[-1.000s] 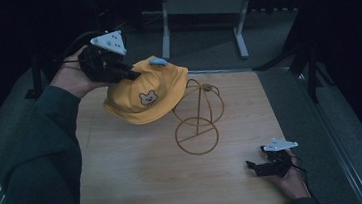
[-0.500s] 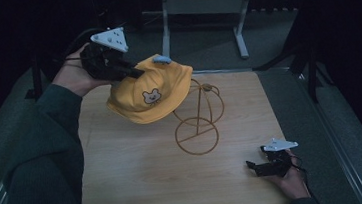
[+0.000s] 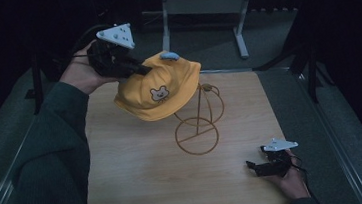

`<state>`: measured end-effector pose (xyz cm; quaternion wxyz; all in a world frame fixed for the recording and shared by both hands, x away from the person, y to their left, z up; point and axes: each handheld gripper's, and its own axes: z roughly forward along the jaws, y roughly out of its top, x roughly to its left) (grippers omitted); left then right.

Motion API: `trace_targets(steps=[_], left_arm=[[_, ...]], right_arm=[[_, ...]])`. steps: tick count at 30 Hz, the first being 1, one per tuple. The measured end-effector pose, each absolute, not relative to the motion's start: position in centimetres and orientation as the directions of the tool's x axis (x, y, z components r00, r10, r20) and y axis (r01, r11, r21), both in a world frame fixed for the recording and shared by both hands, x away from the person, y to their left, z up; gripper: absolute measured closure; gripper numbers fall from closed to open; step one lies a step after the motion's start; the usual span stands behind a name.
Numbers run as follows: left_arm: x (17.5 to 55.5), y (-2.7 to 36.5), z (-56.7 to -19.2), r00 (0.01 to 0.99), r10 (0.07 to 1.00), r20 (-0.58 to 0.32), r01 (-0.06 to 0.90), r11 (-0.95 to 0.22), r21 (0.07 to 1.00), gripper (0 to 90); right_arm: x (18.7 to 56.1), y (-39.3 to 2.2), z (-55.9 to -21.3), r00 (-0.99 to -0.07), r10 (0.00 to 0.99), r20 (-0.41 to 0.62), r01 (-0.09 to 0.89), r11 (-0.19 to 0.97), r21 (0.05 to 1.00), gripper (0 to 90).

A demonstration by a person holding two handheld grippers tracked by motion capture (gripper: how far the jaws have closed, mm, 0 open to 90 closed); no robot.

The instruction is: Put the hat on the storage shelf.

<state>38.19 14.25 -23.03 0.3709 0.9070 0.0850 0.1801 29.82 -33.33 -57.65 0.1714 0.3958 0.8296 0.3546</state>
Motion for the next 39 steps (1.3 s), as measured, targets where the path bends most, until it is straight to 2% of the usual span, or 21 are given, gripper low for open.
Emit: trace_targets(steps=[39], left_arm=[[40.2,8.2,-23.5,0.946,0.215,0.244,-0.009,-0.733,0.68,80.6]], right_arm=[[29.8,-33.4,-57.6,-0.635,0.772,-0.003,0.533,0.441,0.722,11.8]])
